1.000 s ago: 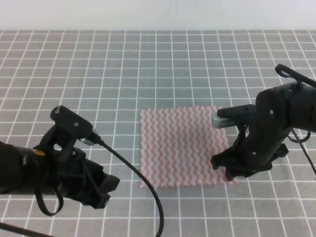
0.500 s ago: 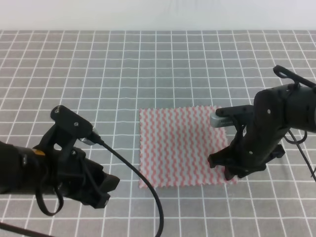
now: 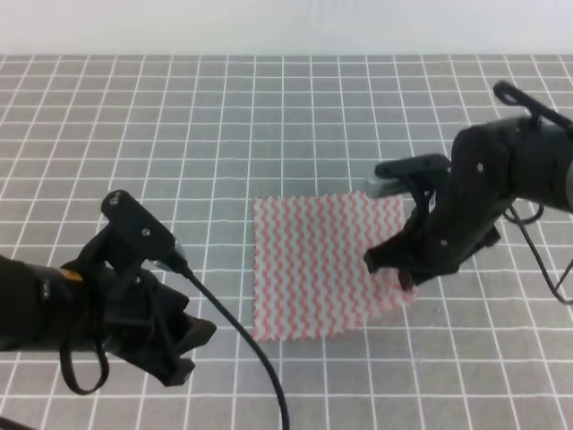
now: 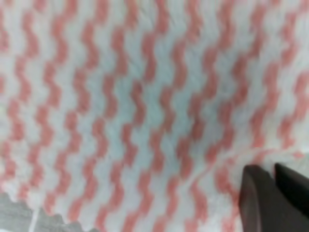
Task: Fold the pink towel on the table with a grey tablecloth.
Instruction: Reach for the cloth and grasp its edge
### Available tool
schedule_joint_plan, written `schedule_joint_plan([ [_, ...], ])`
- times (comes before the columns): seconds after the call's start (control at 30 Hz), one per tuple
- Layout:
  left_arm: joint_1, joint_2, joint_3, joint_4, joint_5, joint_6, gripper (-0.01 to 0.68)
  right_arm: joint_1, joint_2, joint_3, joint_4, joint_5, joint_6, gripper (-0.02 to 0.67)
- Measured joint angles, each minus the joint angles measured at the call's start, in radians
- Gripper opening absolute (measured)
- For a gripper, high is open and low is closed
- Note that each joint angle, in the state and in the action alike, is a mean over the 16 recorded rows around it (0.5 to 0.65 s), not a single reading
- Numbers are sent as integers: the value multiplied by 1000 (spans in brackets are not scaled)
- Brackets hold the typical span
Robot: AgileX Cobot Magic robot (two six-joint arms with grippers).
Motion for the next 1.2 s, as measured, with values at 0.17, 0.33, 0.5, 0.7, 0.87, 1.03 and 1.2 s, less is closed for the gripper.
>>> schedule_joint_plan([
  [0.17, -29, 19, -1, -2, -31, 110, 337, 0, 0, -43, -2, 0, -26, -13],
  [0.33, -98, 52, -3, 6, -117, 222, 338, 0, 1, -77, -4, -7, -47, -14],
  [0.5, -187, 106, -18, 22, -215, 305, 338, 0, 0, -99, -6, -20, -60, -14],
  [0.7, -268, 200, -66, 39, -304, 321, 338, 0, 0, -111, -7, -33, -76, -14],
  [0.87, -292, 287, -127, 64, -296, 288, 347, 0, -1, -112, -8, -42, -83, -15],
  [1.03, -296, 359, -180, 133, -271, 222, 364, 0, -2, -112, -8, -46, -89, -15],
  [1.2, -296, 406, -211, 227, -250, 153, 381, -1, -5, -111, -9, -53, -90, -15],
])
